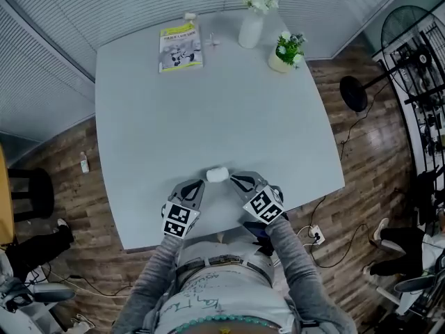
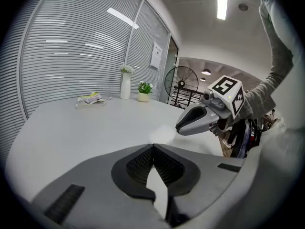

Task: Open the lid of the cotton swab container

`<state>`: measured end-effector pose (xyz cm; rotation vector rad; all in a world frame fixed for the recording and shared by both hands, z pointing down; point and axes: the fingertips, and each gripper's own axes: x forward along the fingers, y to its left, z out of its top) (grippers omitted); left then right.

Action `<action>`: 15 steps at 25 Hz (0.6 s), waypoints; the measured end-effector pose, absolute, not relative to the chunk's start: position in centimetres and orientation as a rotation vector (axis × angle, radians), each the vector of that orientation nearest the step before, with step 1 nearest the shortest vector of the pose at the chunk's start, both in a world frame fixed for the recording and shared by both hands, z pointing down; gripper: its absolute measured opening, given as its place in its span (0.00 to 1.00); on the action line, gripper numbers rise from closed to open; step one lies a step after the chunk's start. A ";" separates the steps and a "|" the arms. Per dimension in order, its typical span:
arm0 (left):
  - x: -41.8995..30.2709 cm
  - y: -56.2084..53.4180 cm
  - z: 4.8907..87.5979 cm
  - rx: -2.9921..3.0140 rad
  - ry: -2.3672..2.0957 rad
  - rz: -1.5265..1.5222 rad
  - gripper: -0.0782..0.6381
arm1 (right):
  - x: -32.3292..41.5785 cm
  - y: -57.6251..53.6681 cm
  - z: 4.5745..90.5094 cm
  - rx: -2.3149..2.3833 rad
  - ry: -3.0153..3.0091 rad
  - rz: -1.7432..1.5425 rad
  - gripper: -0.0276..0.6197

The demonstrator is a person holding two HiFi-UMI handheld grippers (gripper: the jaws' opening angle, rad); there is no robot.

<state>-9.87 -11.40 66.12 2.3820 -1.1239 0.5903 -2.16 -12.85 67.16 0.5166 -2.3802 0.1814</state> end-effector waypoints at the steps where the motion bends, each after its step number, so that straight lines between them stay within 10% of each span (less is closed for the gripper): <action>1: -9.8 -11.3 66.3 2.392 -1.118 0.599 0.11 | -2.2 -12.8 67.3 0.504 -2.385 0.185 0.08; 15: -9.2 -11.4 68.6 2.499 -0.932 0.742 0.41 | -3.7 -12.7 68.9 0.322 -2.420 0.197 0.38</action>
